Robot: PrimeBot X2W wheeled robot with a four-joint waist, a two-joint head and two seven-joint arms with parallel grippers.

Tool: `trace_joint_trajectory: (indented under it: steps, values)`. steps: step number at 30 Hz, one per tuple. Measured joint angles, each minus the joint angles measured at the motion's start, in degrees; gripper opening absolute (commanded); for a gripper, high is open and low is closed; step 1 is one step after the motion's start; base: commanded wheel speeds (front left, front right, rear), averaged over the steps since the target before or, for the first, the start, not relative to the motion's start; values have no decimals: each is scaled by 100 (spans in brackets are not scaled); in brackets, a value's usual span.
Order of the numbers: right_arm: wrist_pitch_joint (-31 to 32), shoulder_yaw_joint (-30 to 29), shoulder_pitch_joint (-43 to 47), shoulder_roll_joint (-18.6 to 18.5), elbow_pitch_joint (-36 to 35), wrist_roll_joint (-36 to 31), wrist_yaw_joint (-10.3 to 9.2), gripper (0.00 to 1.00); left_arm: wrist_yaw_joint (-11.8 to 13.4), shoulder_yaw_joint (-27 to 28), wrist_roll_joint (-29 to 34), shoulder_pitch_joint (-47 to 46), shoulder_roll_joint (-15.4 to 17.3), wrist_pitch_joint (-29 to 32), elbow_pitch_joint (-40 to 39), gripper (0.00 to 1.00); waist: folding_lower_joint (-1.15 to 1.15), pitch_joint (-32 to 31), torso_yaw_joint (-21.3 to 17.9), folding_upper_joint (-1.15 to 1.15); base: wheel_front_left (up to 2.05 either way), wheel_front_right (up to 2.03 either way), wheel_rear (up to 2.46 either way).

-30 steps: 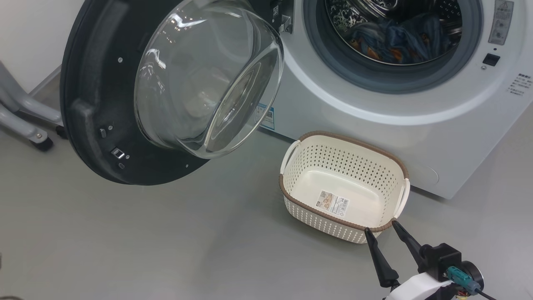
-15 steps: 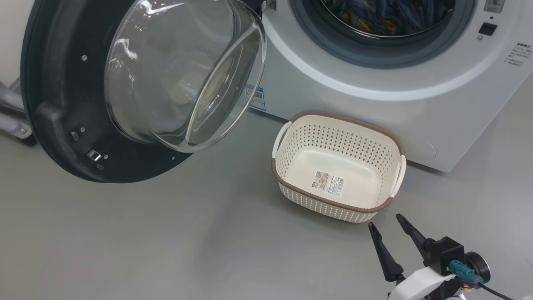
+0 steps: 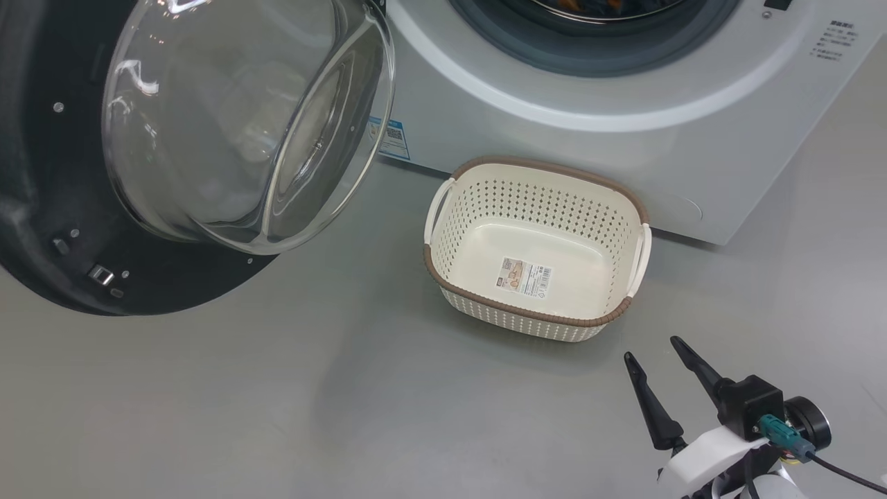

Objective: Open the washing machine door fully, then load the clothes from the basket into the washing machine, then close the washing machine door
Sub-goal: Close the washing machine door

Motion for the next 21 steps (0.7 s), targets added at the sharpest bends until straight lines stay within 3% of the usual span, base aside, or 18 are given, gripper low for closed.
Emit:
trace_joint_trajectory:
  steps: [6,21]
  values:
    - [0,-11,-9,-31,0,0,0,100,-123,-14,-303,-164,66,413,163,0,0,58,-164,0,0,0,0]
    - [0,-88,-85,-119,-13,0,0,100,-372,-309,-312,-228,134,1015,678,0,0,159,-425,0,0,0,0]
